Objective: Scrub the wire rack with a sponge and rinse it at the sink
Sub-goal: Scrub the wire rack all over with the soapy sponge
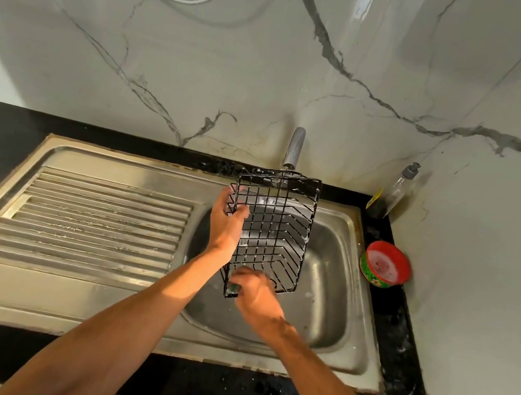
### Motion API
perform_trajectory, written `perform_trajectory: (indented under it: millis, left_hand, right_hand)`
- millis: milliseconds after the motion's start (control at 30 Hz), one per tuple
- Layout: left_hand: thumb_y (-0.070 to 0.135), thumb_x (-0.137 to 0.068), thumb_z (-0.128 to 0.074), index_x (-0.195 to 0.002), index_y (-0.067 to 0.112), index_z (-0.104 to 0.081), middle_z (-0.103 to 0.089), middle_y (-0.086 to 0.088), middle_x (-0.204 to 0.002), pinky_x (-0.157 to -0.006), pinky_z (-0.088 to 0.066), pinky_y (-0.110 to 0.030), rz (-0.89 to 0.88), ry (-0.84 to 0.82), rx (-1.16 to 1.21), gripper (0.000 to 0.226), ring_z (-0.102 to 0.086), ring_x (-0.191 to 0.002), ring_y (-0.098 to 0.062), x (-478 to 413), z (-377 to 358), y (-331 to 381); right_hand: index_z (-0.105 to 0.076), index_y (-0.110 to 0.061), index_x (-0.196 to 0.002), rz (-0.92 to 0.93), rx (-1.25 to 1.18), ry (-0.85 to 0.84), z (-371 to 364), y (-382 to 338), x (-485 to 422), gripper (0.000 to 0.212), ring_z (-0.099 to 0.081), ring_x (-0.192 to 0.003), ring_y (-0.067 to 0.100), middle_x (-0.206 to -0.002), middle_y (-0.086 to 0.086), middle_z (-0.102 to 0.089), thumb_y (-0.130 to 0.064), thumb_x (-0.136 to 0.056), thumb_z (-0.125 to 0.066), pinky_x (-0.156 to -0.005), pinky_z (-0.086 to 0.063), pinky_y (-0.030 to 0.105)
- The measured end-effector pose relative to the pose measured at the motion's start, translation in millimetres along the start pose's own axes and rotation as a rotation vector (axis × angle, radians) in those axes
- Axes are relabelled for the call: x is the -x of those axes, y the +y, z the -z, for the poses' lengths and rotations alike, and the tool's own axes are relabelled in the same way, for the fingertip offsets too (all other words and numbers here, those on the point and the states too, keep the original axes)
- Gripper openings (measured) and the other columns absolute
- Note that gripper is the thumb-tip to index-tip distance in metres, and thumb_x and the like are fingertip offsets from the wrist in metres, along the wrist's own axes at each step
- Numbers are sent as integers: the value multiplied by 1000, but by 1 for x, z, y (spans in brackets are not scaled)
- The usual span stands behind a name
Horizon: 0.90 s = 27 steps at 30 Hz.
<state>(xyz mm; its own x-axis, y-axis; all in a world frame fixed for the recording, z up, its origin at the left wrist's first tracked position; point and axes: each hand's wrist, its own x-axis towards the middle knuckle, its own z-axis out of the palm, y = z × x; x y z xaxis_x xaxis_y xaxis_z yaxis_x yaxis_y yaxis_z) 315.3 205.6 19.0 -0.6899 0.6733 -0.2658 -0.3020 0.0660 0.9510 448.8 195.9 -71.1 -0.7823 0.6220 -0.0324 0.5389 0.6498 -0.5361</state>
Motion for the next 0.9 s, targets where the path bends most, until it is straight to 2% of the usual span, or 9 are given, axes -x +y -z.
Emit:
perform_trajectory:
  millis: [200,300,433,533,600,667,733,800,900]
  left_hand:
    - [24,-77,-71,-140,21,-49,-50,-7,-150,-115,-31,-64,-29,-26,165,67,-52,-132,-36,1,11,-17]
    - [42,-63,-76,-145,17,-45,-49,-9,-151,-117,-29,-64,-19,-18,188,92,-47,-138,-37,1,12,-24]
    - [57,-53,-86,-127,39,-54,-56,4,-138,-113,-38,-52,-51,-8,181,82,-51,-133,-28,4,14,-28]
    - [34,-68,-74,-145,25,-43,-44,0,-152,-118,-35,-53,-49,58,218,83,-42,-142,-28,7,21,-22]
    - [23,-74,-67,-143,27,-43,-44,-3,-150,-112,-43,-47,-46,97,245,73,-47,-136,-27,6,26,-22]
    - [10,-88,-62,-138,30,-44,-53,-6,-138,-89,-52,-36,-38,143,264,57,-57,-116,-23,5,30,-23]
    - [2,-94,-54,-137,21,-48,-64,-4,-117,-74,-50,-30,-14,195,295,48,-60,-97,-17,6,33,-29]
    - [8,-91,-53,-135,16,-53,-68,-7,-113,-72,-53,-30,38,212,329,44,-64,-96,-20,9,36,-36]
    - [16,-88,-54,-138,12,-53,-69,-16,-119,-75,-54,-32,106,182,396,50,-68,-99,-23,13,39,-43]
  right_hand:
    - [-69,-19,-113,-213,163,23,41,40,24,29,-64,-93,10,-112,-4,-66,-2,-91,-63,-89,-56,27]
    - [-72,-12,-107,-101,59,16,29,6,29,24,-66,-98,17,-110,1,-69,0,-92,-58,-87,-55,30]
    - [-75,-9,-107,-27,14,-8,23,0,35,25,-67,-106,20,-118,5,-71,4,-89,-62,-97,-53,32]
    - [-75,-16,-102,-297,-52,185,50,28,49,24,-66,-99,11,-110,-5,-70,2,-90,-64,-96,-53,27]
    - [-75,-19,-91,-493,-240,471,60,33,58,33,-67,-87,7,-97,-7,-72,11,-85,-64,-88,-57,31]
    - [-68,-19,-91,-763,-585,632,52,26,56,34,-66,-86,11,-98,0,-72,13,-88,-57,-84,-58,36]
    - [-59,-11,-105,-940,-1154,560,34,14,50,31,-65,-93,23,-111,15,-66,14,-90,-47,-76,-57,39]
    - [-50,-5,-117,-955,-1532,418,20,3,43,33,-61,-91,29,-117,23,-63,6,-86,-48,-67,-51,39]
    - [-49,-8,-123,-922,-1520,329,19,-8,28,39,-62,-88,26,-114,19,-66,-14,-88,-64,-68,-54,40]
